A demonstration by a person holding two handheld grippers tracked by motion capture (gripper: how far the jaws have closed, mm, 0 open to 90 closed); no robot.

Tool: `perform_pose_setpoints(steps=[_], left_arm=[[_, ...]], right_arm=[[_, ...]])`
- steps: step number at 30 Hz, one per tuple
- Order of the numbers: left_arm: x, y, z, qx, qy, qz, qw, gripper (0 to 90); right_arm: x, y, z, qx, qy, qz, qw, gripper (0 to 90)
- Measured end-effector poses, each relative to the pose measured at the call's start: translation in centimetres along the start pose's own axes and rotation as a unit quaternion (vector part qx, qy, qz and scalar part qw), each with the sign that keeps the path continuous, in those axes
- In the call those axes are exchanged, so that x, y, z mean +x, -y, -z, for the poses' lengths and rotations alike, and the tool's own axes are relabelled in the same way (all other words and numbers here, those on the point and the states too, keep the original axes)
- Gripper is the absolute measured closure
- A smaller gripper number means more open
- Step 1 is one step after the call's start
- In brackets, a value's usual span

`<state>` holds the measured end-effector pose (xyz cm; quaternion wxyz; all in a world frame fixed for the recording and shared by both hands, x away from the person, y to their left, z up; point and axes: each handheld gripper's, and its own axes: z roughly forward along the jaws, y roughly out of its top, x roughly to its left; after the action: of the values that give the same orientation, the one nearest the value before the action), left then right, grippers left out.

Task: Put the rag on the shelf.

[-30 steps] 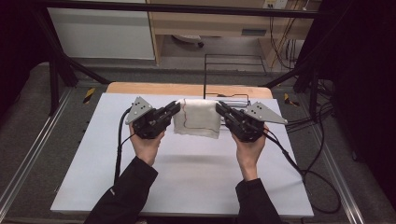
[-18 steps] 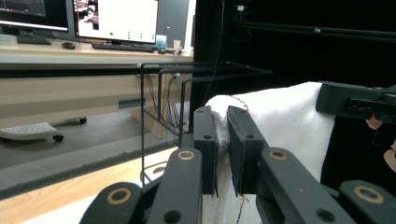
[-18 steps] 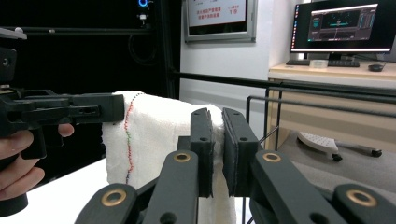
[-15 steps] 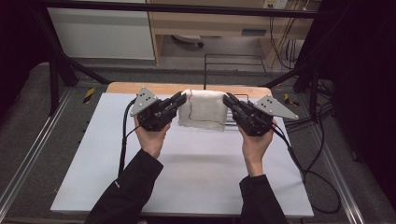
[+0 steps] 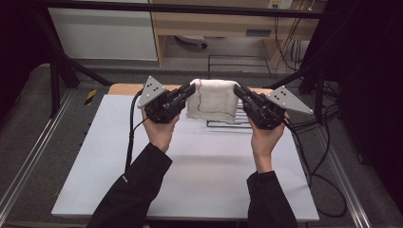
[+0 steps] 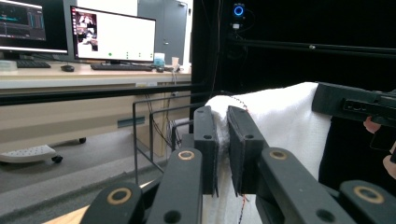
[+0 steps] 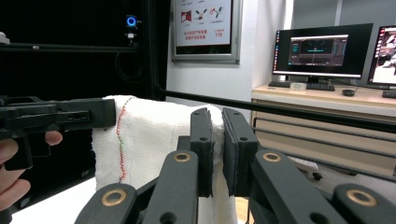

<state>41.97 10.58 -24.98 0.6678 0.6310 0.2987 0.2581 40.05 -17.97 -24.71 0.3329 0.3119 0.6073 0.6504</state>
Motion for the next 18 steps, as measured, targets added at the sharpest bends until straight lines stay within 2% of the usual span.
perform_pose_setpoints(steps=[18], left_arm=[[-0.4,-2.2,-2.4,-0.022,-0.002,-0.011,0.9997,82.5]], right_arm=[[-1.7,-2.3,-0.4,-0.017,0.021,0.016,0.9995,83.5]])
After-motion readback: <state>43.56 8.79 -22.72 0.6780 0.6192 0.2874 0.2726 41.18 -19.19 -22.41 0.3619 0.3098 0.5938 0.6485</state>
